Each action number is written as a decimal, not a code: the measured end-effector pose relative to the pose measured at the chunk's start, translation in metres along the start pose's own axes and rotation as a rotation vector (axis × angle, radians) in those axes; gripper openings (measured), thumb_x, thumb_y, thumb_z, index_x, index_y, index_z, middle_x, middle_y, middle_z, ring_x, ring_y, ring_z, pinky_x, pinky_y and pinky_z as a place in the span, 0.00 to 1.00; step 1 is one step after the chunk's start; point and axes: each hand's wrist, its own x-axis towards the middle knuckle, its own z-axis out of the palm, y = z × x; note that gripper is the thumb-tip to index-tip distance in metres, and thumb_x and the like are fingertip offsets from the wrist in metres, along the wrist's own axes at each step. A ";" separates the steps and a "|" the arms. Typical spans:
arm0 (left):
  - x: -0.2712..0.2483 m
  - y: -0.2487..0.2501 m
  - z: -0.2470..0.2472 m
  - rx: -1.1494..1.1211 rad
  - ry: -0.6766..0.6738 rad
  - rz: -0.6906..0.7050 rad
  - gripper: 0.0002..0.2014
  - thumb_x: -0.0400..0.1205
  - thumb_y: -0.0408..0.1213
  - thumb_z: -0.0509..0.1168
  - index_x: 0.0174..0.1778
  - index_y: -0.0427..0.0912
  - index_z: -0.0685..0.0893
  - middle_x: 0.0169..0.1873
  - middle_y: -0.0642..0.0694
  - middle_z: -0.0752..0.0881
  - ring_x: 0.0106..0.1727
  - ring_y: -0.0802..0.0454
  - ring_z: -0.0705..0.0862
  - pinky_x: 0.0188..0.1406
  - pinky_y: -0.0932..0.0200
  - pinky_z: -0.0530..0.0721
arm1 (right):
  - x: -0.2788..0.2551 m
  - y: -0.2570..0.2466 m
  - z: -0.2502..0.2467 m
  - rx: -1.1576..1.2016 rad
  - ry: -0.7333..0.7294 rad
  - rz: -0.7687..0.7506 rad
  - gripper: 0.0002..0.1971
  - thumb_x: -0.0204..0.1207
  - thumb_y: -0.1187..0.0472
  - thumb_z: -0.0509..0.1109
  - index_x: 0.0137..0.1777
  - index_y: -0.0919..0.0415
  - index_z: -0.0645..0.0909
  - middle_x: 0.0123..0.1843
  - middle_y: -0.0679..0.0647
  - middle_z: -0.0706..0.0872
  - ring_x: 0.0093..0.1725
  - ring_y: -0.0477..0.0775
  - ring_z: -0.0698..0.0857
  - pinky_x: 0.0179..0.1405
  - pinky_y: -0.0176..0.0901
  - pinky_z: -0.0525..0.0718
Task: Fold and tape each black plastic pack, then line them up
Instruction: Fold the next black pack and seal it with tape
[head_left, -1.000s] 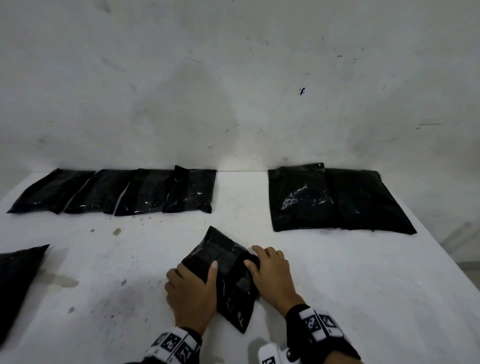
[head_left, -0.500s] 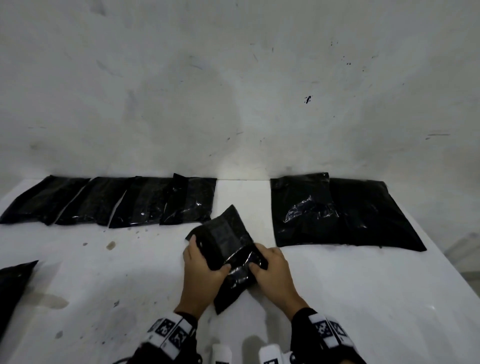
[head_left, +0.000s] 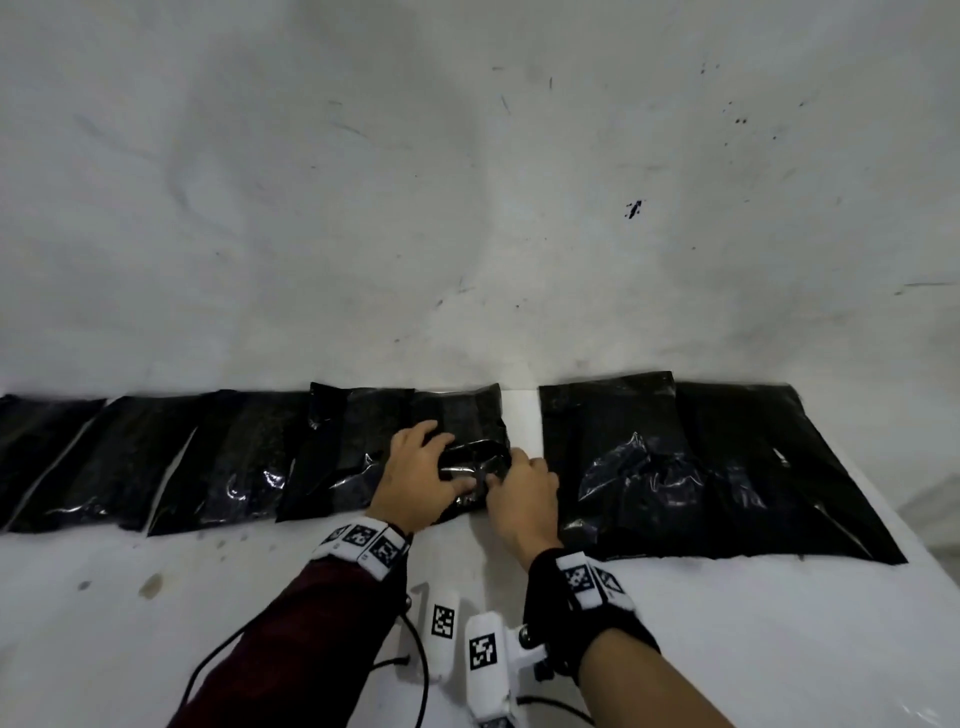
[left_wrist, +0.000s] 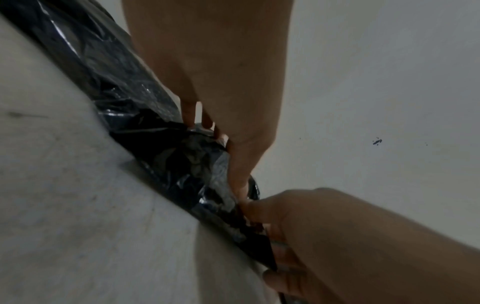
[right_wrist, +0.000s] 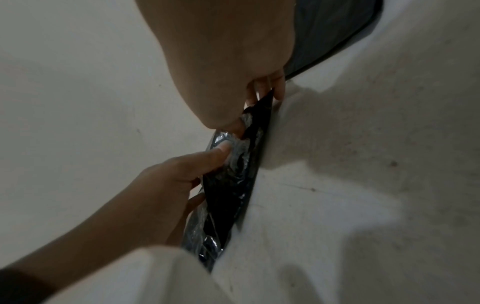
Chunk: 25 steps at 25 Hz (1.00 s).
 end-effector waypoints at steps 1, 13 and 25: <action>0.001 -0.002 0.001 0.048 -0.057 0.018 0.35 0.75 0.46 0.72 0.76 0.39 0.68 0.79 0.43 0.60 0.79 0.45 0.56 0.77 0.54 0.56 | 0.000 -0.002 0.000 -0.056 0.016 -0.013 0.20 0.82 0.55 0.61 0.71 0.61 0.70 0.67 0.61 0.74 0.67 0.62 0.72 0.66 0.51 0.73; -0.028 0.059 0.047 -0.045 0.211 0.061 0.20 0.74 0.26 0.67 0.63 0.29 0.78 0.60 0.34 0.80 0.62 0.37 0.76 0.64 0.49 0.73 | -0.001 0.055 -0.061 0.080 0.321 0.020 0.19 0.81 0.62 0.61 0.71 0.59 0.73 0.67 0.59 0.78 0.67 0.59 0.71 0.66 0.51 0.69; -0.041 0.123 0.105 -0.424 -0.136 -0.574 0.12 0.78 0.32 0.66 0.50 0.24 0.81 0.44 0.35 0.83 0.43 0.43 0.80 0.37 0.59 0.74 | -0.008 0.147 -0.136 0.140 0.218 0.632 0.19 0.77 0.61 0.60 0.66 0.65 0.75 0.70 0.67 0.74 0.69 0.70 0.70 0.68 0.59 0.67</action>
